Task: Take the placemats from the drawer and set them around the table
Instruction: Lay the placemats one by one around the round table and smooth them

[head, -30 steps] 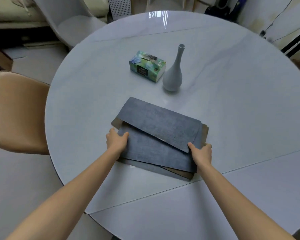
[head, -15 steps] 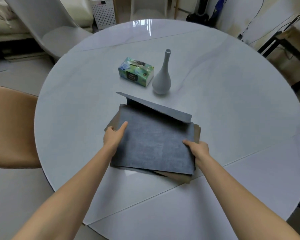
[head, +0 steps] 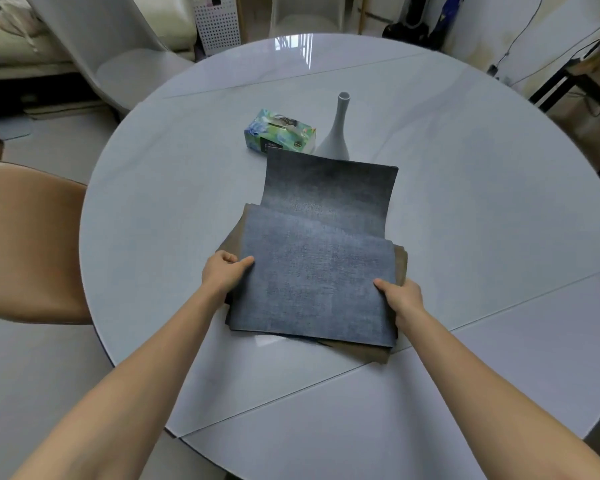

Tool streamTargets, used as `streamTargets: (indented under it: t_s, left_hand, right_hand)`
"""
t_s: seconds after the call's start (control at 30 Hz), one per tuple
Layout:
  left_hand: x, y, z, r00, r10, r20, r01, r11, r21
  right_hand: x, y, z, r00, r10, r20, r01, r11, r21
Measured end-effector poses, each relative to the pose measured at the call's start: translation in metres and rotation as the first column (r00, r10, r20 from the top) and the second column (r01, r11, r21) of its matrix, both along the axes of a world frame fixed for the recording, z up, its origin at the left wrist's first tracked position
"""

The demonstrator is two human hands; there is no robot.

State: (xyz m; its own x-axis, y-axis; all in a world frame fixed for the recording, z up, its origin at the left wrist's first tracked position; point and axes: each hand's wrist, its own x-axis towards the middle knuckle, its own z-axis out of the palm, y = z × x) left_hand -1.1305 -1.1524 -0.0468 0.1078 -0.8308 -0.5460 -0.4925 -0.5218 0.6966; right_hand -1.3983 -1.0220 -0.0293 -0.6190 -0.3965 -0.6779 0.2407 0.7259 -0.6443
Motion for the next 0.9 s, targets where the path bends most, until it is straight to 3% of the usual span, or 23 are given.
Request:
streamTargets:
  t_s: [0.13,0.3,0.4,0.5,0.6,0.7,0.77,0.83,0.9]
  left_hand:
    - [0.009,0.005,0.014,0.990,0.027,-0.139,-0.005,0.988,0.152]
    - [0.016,0.013,0.037,0.934,0.057,-0.354,0.076,0.933,0.351]
    - [0.013,0.006,0.065,0.786,0.260,-0.560,-0.048,0.930,0.364]
    - [0.001,-0.006,0.104,0.564,0.446,-0.695,-0.234,0.894,0.383]
    - [-0.022,-0.019,0.141,0.338,0.505,-0.794,-0.346,0.851,0.394]
    - [-0.047,-0.030,0.158,0.143,0.562,-0.815,-0.371,0.794,0.482]
    - [-0.061,-0.034,0.163,0.128,0.558,-0.820,-0.359,0.797,0.486]
    - [-0.075,-0.035,0.174,0.181,0.553,-0.813,-0.398,0.797,0.454]
    - [-0.088,-0.029,0.188,0.088,0.585,-0.807,-0.390,0.765,0.512]
  right_hand:
    - [-0.011,-0.008,0.010,0.989,0.071,-0.126,-0.067,0.997,0.035]
    - [-0.029,-0.023,0.042,0.997,-0.021,0.074,0.032,0.988,-0.154]
    - [-0.028,-0.028,0.065,0.981,0.001,0.194,0.036,0.982,-0.186]
    - [-0.024,-0.029,0.086,0.887,-0.057,0.459,0.161,0.969,-0.190]
    - [-0.021,-0.032,0.109,0.651,-0.177,0.738,0.488,0.842,-0.228]
    - [-0.022,-0.035,0.117,0.578,-0.132,0.805,0.618,0.715,-0.326]
    - [-0.026,-0.032,0.116,0.517,-0.106,0.849,0.688,0.642,-0.339]
    - [-0.033,-0.024,0.115,0.542,-0.007,0.840,0.639,0.653,-0.407]
    - [-0.041,-0.015,0.115,0.598,0.091,0.796,0.536,0.693,-0.482]
